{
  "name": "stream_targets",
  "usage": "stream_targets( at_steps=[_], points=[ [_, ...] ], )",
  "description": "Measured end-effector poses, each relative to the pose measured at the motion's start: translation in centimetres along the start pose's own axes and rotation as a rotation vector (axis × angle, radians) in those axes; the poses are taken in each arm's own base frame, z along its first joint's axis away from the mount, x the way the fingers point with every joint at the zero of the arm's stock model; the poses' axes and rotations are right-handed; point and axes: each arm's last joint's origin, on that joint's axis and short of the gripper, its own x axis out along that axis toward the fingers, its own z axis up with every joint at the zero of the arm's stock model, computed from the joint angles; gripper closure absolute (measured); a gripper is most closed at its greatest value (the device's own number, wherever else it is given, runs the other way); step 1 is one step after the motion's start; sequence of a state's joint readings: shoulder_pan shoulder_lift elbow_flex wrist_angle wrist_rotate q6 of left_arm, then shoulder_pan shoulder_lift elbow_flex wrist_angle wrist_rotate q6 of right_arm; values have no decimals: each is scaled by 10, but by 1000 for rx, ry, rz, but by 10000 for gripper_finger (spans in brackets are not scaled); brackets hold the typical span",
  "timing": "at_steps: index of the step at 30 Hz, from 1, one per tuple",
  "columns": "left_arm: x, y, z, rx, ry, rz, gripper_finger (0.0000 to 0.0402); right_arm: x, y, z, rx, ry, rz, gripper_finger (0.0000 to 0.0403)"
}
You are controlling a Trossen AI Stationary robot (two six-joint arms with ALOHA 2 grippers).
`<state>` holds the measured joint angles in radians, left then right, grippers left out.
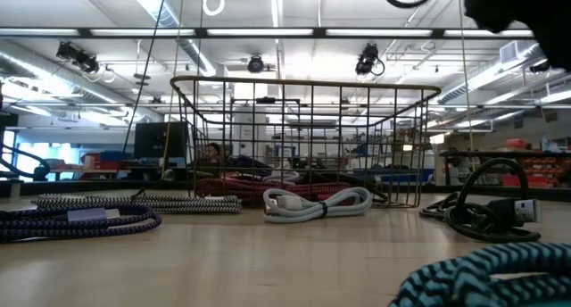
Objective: Pick and place USB-C Cables
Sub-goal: Put the white charger cable into the gold wire basket
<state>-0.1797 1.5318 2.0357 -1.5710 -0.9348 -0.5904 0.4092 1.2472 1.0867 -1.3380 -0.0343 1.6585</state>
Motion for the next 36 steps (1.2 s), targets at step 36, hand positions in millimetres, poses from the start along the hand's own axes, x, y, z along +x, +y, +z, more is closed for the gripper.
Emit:
stream_targets(
  at_steps=[36],
  points=[
    [16,12,5,33,32,69,390,144,-12,-85,324,233,-140,217]
  ],
)
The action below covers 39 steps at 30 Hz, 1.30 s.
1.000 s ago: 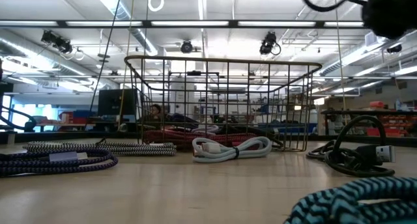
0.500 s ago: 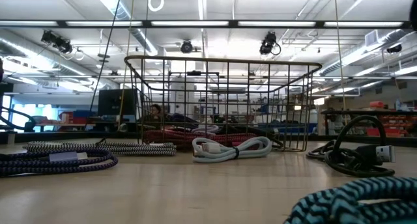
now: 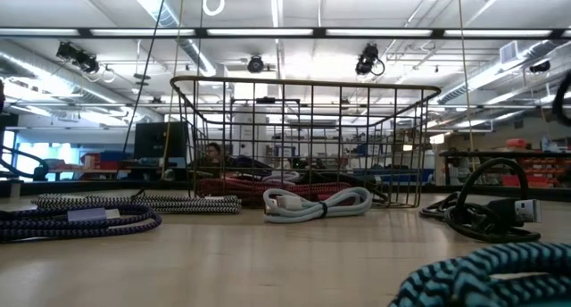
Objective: Pick and place USB-C Cables
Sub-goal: Put the white charger cable into the gold wire basket
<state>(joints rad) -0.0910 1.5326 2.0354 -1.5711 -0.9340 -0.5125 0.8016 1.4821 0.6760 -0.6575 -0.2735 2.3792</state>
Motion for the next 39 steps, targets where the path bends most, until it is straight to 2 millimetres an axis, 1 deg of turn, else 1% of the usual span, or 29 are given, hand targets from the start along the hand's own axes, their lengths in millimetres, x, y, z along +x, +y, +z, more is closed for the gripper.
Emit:
stream_targets(
  at_steps=[2,5,10,12,14,18,19,20,22,24,25,27,30,32,35,39],
  points=[
    [0,0,0,0,0,0,390,8,3,0,-3,9,3,217],
    [0,0,0,0,0,0,390,13,5,0,3,5,-10,218],
    [0,0,0,1,0,0,390,13,6,1,3,3,-13,227],
    [0,0,0,1,0,0,390,12,6,1,-8,5,-6,244],
    [0,0,0,1,0,0,390,11,5,1,-14,10,2,275],
    [0,0,0,1,0,-1,390,8,4,1,-23,18,2,366],
    [0,0,0,1,0,-1,390,7,3,1,-27,20,4,381],
    [0,0,0,1,0,0,390,7,3,1,-32,21,6,387],
    [0,0,0,1,0,-1,390,5,2,1,-33,19,10,387],
    [0,0,0,1,0,-1,390,-1,1,1,-27,-6,2,388],
    [0,0,0,1,0,-1,390,-6,1,-1,-28,-17,13,388],
    [0,0,0,1,0,-1,390,-23,5,-7,-35,-22,68,388],
    [0,0,0,1,0,-1,390,-57,11,-11,-44,-96,196,389],
    [0,0,0,0,0,-1,390,-87,15,-14,-69,-170,321,389],
    [0,0,0,-1,-1,-1,390,-134,18,-11,-139,-358,486,389],
    [0,0,0,-2,-1,-1,390,-196,21,-2,-305,-580,639,389]
  ],
)
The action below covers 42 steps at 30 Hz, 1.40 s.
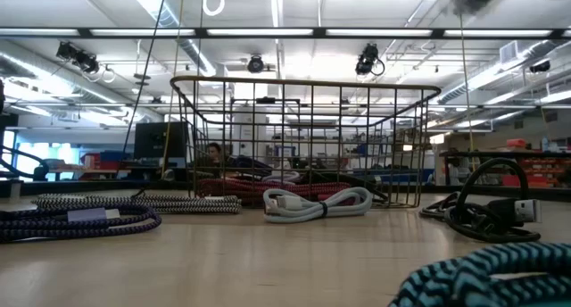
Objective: Pick and place USB-C Cables
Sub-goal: Put the white charger cable into the gold wire basket
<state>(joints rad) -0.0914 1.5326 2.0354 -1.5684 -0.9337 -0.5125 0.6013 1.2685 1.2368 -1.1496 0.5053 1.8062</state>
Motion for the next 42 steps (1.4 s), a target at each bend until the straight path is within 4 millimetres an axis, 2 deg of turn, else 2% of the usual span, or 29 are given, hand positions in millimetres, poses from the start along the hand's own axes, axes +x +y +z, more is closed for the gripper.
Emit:
stream_targets(
  at_steps=[5,9,14,19,25,32,37,42],
  points=[
    [0,0,0,0,0,0,390,-23,27,51,-297,-86,113,389],
    [0,0,0,0,0,0,390,-25,42,87,-543,-89,223,389],
    [0,0,0,1,0,0,390,-14,55,122,-812,-53,440,389],
    [0,0,0,1,6,-10,390,19,55,144,-874,107,477,389],
    [0,-2,-1,2,29,-53,390,77,49,149,-955,311,320,389],
    [0,-2,-1,2,28,-54,390,141,47,139,-1097,493,208,389],
    [0,-2,-1,2,28,-54,390,173,45,132,-1159,583,184,389],
    [0,-2,-1,2,28,-54,390,190,42,127,-1190,639,168,389]
  ],
)
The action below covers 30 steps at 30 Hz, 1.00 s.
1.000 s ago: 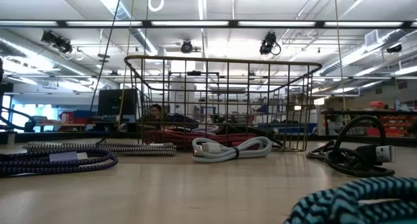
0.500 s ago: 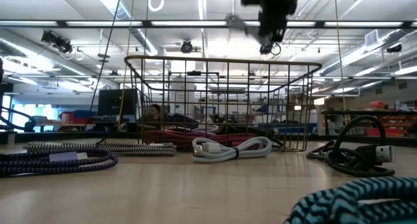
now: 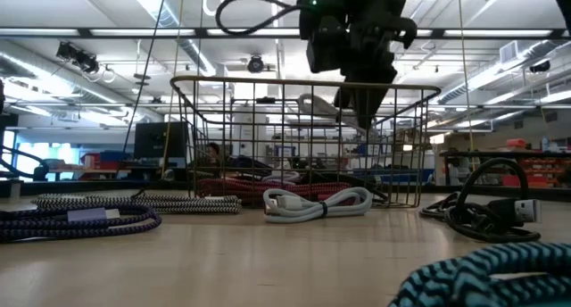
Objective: Pick and place USB-C Cables
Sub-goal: Put the white charger cable into the gold wire basket, then put the green patterned charger cable into the gold wire basket
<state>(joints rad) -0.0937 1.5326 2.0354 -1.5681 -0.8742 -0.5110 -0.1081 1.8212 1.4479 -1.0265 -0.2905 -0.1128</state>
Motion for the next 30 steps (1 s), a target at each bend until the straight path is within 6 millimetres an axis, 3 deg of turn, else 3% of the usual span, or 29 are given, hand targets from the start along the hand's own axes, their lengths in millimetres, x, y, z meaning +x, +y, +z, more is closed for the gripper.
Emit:
stream_targets(
  at_steps=[10,17,22,30],
  points=[
    [0,0,0,0,0,1,390,3,6,0,-38,16,-1,387],
    [0,0,0,-1,0,1,390,2,16,-1,-64,19,-1,321],
    [0,0,0,-1,0,1,390,1,22,-1,-83,20,-33,304],
    [0,0,0,-2,0,1,390,-18,29,5,-91,31,-129,301]
  ],
)
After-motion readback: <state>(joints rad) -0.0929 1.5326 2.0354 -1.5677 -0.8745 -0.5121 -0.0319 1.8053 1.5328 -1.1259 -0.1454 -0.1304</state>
